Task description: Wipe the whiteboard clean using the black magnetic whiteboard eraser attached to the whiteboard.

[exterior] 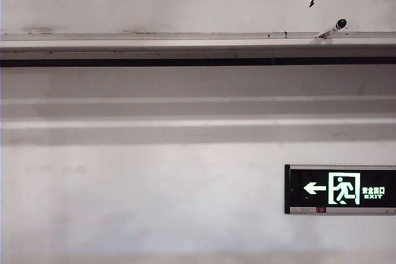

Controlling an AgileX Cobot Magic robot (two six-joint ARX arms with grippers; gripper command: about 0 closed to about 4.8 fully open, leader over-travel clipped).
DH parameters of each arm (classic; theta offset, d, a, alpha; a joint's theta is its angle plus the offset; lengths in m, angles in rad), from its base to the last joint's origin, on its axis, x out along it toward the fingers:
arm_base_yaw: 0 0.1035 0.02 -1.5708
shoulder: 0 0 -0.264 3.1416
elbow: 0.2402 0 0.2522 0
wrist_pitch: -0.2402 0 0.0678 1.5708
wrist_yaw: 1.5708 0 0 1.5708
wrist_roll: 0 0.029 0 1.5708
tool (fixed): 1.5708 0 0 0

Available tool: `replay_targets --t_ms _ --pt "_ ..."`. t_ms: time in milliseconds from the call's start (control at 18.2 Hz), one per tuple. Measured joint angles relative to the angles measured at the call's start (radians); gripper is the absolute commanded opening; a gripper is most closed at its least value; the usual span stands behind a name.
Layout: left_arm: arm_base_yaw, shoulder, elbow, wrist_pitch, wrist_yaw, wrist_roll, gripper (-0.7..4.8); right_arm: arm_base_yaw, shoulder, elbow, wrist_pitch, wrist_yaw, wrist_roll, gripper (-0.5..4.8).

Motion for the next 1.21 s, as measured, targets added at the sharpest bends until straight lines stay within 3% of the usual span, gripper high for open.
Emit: replay_targets --t_ms 385,550,715,880,1045,1210 --pt "0.0 0.0 0.0 0.001 0.0 -0.002 -0.05 0.0 0.0 0.005 -0.008 -0.001 0.004 -0.06" --pt "0.0 0.0 0.021 0.026 0.001 -0.062 -0.05 0.0 0.0 0.076 -0.019 -0.001 0.027 -0.06" --pt "0.0 0.0 0.149 0.048 -0.03 -0.155 -0.05 0.0 0.019 0.232 -0.042 0.0 0.037 -0.06" --pt "0.0 0.044 0.298 0.014 -0.065 -0.178 -0.05 0.0 0.105 0.377 -0.079 0.0 0.038 -0.06" --pt "0.0 0.189 0.491 0.018 -0.066 -0.194 -0.05 0.0 0.29 0.614 -0.084 0.0 0.038 -0.06" --pt "0.0 0.377 0.674 0.016 -0.064 -0.265 -0.05 0.0 0.456 0.801 -0.076 -0.008 0.038 -0.06"
